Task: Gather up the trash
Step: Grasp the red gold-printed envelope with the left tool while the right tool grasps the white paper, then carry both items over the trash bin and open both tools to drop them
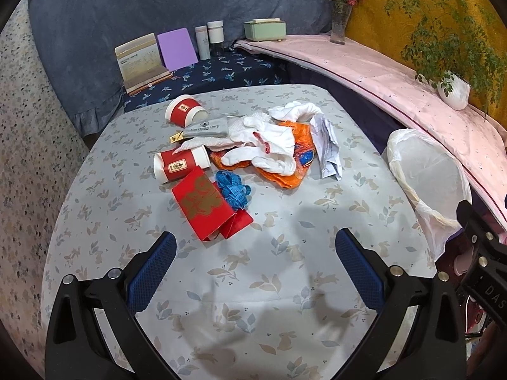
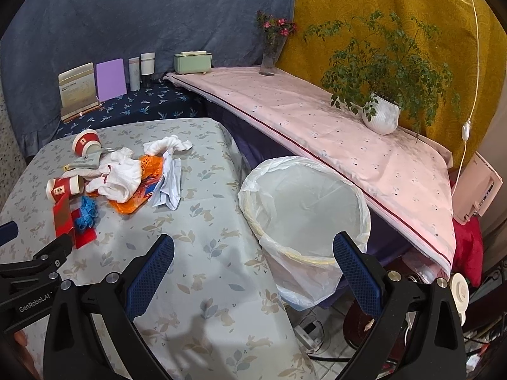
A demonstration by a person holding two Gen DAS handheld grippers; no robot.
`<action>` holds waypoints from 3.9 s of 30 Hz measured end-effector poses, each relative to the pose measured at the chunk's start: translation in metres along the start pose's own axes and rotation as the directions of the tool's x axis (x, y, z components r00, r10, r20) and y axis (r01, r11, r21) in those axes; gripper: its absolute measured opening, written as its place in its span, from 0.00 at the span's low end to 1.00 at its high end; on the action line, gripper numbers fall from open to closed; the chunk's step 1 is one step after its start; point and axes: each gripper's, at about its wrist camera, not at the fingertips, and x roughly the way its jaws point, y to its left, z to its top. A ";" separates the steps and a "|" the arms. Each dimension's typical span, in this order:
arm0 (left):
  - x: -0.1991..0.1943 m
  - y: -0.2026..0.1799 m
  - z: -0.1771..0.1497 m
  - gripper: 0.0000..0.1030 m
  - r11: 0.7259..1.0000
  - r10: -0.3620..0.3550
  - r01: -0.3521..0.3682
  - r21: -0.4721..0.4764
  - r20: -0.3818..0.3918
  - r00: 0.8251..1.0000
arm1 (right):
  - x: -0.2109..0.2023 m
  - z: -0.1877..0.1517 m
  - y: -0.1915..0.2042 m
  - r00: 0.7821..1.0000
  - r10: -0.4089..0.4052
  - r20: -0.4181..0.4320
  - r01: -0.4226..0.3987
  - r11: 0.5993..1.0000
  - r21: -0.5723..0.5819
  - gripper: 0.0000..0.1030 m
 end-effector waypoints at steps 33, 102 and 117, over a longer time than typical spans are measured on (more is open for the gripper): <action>0.121 0.082 0.017 0.79 0.973 -0.110 0.065 -0.221 -0.197 0.974 | 0.098 0.039 0.079 0.990 0.138 -0.036 -0.139 0.990 -0.015 0.93; 0.007 -0.152 0.094 0.40 0.846 -0.506 0.486 0.218 0.042 0.862 | 0.085 0.037 -0.109 1.000 0.015 0.009 -0.017 0.970 0.244 0.18; 0.063 -0.229 0.098 0.47 0.775 -0.577 0.568 0.276 -0.057 0.815 | 0.129 0.019 -0.146 0.997 -0.013 -0.070 0.034 0.950 0.309 0.24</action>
